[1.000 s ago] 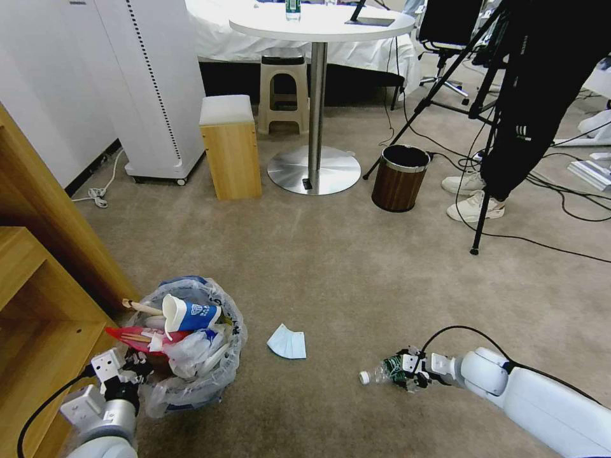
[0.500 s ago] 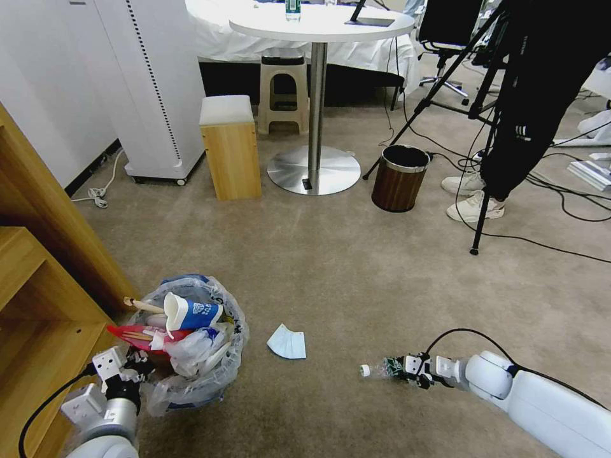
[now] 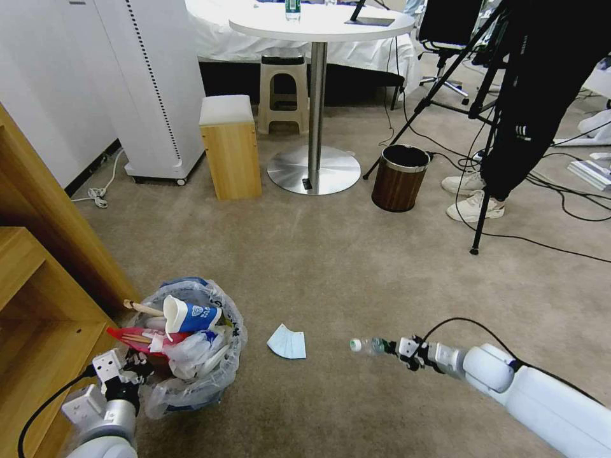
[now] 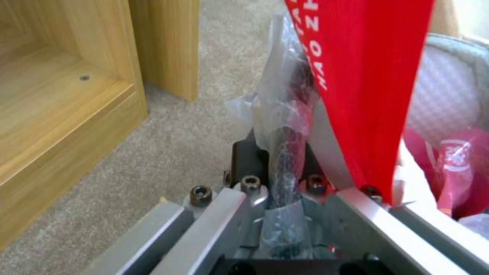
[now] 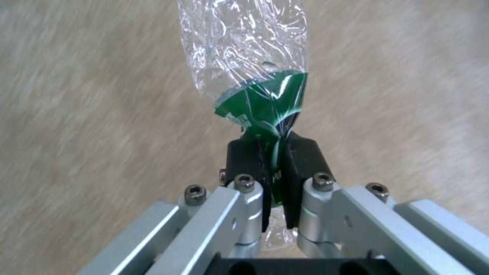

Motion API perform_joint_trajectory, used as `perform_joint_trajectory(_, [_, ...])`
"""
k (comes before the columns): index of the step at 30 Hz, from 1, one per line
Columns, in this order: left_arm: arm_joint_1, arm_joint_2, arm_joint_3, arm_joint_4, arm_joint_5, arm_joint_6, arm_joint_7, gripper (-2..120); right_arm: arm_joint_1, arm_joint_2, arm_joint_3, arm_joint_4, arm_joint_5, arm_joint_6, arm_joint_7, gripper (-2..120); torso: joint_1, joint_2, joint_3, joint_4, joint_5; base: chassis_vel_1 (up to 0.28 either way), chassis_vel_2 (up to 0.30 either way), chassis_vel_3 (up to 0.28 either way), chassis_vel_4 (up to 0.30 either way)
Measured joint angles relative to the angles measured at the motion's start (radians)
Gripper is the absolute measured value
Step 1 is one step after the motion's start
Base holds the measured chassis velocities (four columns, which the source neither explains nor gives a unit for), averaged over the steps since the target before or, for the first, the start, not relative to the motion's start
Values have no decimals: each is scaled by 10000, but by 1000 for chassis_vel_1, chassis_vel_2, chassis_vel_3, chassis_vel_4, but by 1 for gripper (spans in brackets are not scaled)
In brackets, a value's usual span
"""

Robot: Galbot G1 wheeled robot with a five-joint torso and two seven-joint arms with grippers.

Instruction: Pick up the trash bin and place the garbage on the floor into it.

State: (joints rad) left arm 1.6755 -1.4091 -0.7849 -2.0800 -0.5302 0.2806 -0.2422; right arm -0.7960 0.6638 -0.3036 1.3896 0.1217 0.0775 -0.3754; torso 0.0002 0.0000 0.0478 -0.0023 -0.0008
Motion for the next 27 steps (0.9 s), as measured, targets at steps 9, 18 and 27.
perform_joint_trajectory(9, [0, 122, 12, 172, -1, -1, 0, 0, 536, -252, 630, 1107, 974, 118, 202, 3, 0, 0, 0, 1, -1, 0, 0, 0, 0])
perform_joint_trajectory(18, [30, 188, 76, 144, 24, 27, 14, 0, 1450, -244, 610, 2551, 2222, 122, 468, 2, 0, 0, 1, 0, -2, 0, 0, 0, 0])
perform_joint_trajectory(27, [462, 896, 1, -609, -403, 750, -96, 0, 2624, -1, -304, 3806, 2957, -216, 719, 2, 0, 0, 0, 2, -3, 0, 0, 0, 0])
